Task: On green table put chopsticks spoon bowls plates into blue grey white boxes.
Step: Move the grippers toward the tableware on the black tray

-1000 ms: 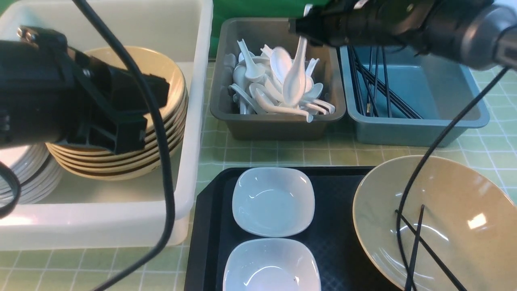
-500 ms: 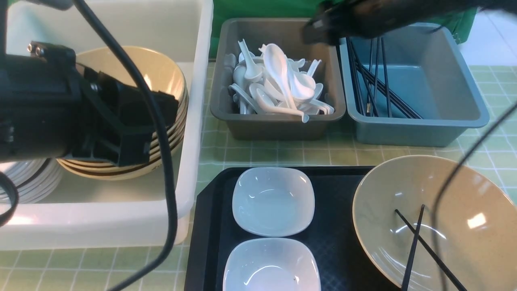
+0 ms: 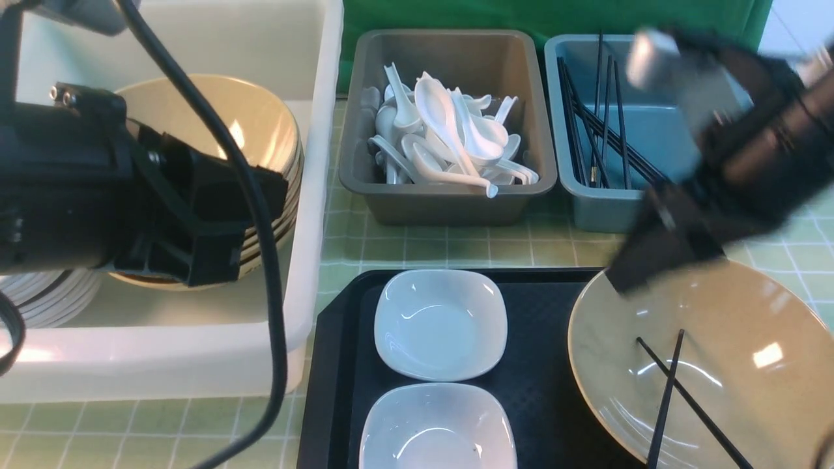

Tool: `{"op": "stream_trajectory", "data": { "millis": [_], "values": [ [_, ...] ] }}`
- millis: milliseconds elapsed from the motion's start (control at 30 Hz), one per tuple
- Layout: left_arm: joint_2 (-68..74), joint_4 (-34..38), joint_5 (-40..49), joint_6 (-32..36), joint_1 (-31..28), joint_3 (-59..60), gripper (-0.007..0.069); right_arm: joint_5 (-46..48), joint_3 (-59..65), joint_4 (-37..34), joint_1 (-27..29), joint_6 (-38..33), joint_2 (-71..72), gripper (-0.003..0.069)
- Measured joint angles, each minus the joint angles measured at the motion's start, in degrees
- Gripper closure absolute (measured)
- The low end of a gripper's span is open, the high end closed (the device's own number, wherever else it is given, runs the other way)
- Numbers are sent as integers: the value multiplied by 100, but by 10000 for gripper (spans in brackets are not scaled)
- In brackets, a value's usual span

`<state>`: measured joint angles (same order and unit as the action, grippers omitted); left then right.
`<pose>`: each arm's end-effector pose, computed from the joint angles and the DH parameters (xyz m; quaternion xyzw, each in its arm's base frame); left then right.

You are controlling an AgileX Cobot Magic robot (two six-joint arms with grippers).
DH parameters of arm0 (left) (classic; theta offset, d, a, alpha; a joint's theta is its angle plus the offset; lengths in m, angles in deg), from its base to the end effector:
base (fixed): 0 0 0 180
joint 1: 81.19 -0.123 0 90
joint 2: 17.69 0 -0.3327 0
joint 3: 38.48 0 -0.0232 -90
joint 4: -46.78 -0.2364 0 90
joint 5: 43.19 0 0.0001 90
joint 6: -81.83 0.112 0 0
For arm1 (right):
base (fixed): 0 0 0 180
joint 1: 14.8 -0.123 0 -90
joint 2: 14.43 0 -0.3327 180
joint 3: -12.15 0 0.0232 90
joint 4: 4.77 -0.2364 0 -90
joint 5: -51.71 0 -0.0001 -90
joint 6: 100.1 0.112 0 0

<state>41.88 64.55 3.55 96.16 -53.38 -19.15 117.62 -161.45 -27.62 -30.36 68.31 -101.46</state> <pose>0.1204 -0.0917 0.4166 0.2761 0.8355 -0.2004 0.4308 0.2398 0.1080 0.3674 -0.1805 0.9484 0.1984 0.1690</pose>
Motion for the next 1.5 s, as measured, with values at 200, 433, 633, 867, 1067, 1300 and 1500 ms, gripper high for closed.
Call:
{"op": "stream_trajectory", "data": {
  "millis": [200, 433, 633, 867, 1067, 1300, 1500],
  "values": [
    [0, 0, 76, 38, 0, 0, 626, -1001, 1576, 266, -49, 1283, 755, 72],
    [0, 36, 76, 106, 0, 0, 626, -1878, 2264, 292, -49, 1475, 179, 66],
    [0, 265, 149, 132, 0, 0, 626, -2175, 2270, 454, -49, 1475, -465, 66],
    [0, 515, 406, 331, 0, 0, 626, -2185, 2270, 706, -49, 1409, -759, 66],
    [0, 538, 495, 422, 0, 0, 626, -1906, 2270, 743, -53, 1159, -772, 91],
    [0, 542, 570, 428, 0, 0, 626, -1649, 2270, 768, -53, 1037, -772, 361],
    [0, 542, 570, 428, 0, 0, 626, -1505, 2265, 774, -53, 1033, -756, 605]
  ]
}}
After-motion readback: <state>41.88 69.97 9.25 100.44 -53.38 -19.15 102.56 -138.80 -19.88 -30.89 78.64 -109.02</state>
